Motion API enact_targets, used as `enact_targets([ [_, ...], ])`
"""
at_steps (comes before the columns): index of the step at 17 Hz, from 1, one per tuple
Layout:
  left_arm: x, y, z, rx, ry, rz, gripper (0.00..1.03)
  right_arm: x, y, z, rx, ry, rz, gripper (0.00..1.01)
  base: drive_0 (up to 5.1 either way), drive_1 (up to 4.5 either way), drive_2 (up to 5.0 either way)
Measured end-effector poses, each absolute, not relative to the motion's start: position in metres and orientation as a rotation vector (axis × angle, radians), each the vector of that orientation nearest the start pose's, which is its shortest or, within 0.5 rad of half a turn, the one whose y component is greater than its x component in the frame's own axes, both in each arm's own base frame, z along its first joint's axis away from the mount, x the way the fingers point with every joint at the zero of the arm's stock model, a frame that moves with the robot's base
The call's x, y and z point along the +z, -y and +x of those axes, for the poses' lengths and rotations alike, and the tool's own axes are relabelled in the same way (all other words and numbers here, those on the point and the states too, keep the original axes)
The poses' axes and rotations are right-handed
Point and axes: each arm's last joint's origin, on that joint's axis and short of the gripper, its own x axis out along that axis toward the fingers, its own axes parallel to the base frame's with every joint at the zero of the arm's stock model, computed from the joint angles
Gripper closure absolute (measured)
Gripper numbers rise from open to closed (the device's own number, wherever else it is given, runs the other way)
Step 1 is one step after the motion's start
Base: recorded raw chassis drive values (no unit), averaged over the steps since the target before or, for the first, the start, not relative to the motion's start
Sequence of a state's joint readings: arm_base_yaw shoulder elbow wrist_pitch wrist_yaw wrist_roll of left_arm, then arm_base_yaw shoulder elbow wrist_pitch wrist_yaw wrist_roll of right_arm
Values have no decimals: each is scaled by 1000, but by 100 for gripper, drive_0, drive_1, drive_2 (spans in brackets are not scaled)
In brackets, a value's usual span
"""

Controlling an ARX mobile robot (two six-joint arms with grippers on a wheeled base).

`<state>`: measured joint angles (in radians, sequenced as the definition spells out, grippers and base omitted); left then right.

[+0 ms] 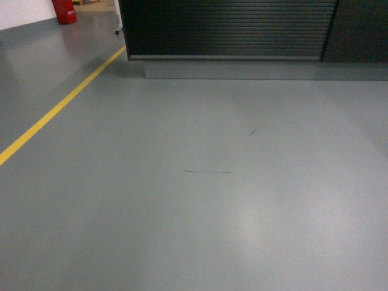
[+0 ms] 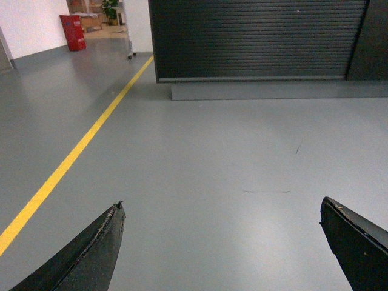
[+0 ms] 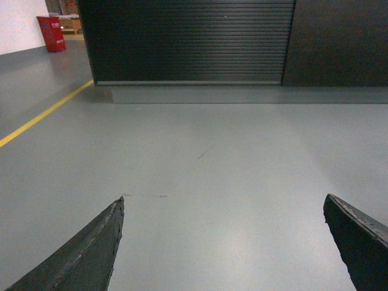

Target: Place dark red mango on scale at checkout

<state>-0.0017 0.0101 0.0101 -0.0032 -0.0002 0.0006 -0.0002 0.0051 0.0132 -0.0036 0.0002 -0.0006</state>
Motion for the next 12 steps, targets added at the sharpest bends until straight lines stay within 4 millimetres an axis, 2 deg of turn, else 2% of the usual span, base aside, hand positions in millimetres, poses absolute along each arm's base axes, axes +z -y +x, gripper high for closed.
enact_targets([
  [12, 166, 0, 98, -2, -3, 1, 5, 167, 0, 97, 0, 4, -1, 3, 0, 0, 0],
])
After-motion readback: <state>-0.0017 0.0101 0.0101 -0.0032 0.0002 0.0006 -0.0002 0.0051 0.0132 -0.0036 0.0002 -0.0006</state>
